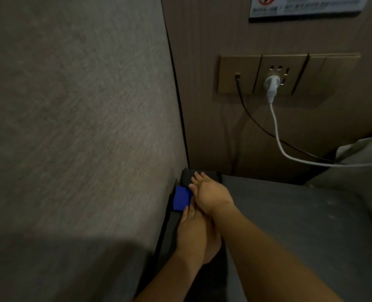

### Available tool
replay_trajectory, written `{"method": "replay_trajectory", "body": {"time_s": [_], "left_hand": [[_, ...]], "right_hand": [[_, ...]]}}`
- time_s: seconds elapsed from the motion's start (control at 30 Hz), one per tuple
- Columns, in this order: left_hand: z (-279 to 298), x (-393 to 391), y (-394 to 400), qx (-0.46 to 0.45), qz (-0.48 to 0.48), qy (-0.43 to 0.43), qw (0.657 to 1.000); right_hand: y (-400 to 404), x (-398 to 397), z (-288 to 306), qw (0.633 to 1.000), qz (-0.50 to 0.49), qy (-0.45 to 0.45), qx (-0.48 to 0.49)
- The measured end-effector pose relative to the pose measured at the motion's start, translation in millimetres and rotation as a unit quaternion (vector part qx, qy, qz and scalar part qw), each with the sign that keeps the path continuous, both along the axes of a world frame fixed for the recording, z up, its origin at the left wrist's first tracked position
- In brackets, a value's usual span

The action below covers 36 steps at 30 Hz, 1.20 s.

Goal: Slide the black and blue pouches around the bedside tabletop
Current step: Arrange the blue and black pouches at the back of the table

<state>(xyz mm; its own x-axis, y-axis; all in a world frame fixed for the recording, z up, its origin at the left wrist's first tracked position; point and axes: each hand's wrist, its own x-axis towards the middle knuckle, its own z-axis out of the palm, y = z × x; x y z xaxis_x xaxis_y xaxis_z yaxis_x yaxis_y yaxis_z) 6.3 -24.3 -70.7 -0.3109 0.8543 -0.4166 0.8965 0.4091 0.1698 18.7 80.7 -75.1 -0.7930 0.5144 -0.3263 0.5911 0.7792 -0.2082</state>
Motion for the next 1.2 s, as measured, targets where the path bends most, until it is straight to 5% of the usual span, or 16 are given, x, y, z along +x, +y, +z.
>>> {"method": "replay_trajectory", "body": {"time_s": [0.4, 0.6, 0.9, 1.2], "left_hand": [[-25, 0, 3, 0.1, 0.004, 0.064, 0.993], [-11, -4, 0, 0.062, -0.001, 0.002, 0.998], [-7, -7, 8, 0.042, 0.011, -0.025, 0.999], [-12, -17, 34, 0.057, 0.01, -0.021, 0.998]], "right_hand": [[3, 4, -13, 0.996, -0.004, -0.01, 0.093], [8, 44, -15, 0.985, -0.055, -0.008, 0.161], [9, 72, -11, 0.99, -0.102, 0.023, 0.097], [18, 87, -18, 0.97, -0.182, 0.155, 0.037]]}}
